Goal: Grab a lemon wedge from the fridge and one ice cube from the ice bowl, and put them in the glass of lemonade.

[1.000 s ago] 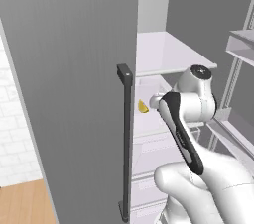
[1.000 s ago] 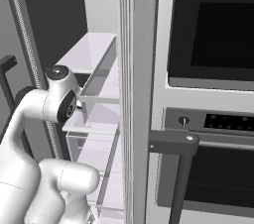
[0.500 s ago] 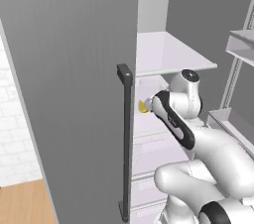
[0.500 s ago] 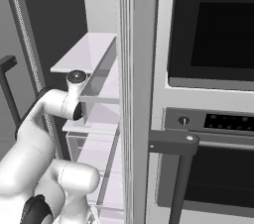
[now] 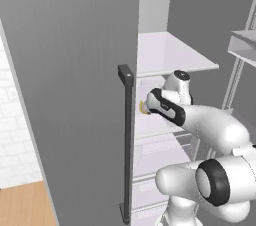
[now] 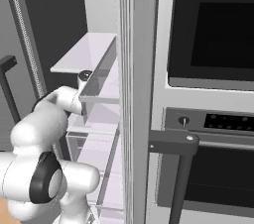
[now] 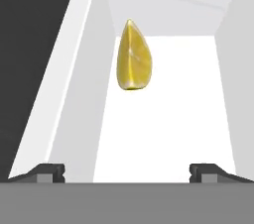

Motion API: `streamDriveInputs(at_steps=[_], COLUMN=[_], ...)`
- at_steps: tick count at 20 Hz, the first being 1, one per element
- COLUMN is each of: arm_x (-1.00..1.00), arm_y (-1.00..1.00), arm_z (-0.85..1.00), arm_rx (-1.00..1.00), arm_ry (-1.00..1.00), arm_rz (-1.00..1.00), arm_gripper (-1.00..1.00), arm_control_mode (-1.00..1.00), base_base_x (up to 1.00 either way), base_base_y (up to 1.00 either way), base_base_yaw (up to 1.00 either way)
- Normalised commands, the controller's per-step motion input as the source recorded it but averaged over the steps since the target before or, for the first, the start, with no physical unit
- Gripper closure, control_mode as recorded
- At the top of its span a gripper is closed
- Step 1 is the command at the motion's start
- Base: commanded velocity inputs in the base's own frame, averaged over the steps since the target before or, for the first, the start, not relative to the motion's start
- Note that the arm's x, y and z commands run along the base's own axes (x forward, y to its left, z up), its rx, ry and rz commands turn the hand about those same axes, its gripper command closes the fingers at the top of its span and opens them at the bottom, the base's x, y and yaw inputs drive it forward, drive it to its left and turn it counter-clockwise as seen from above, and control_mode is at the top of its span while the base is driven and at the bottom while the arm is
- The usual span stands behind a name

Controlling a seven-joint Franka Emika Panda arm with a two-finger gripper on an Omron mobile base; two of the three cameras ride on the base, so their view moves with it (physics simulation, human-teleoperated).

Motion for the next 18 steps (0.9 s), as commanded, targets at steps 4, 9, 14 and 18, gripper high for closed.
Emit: streamDriveInputs(at_steps=[4,9,14,18], arm_x=[0.38,0.41,0.6,0.51], arm_y=[0.0,0.0,0.0,0.0], arm_z=[-0.47,-0.06,-0.01,-0.06], arm_rx=[0.0,-0.02,-0.01,-0.01], arm_ry=[0.03,0.01,0.01,0.02], arm_rz=[0.11,0.05,0.01,0.0], arm_gripper=[-1.0,-1.0,-1.0,-1.0], arm_control_mode=[-1.0,-1.0,-1.0,-1.0], base_base_x=[0.0,0.0,0.0,0.0], base_base_y=[0.0,0.0,0.0,0.0], base_base_yaw=[0.0,0.0,0.0,0.0])
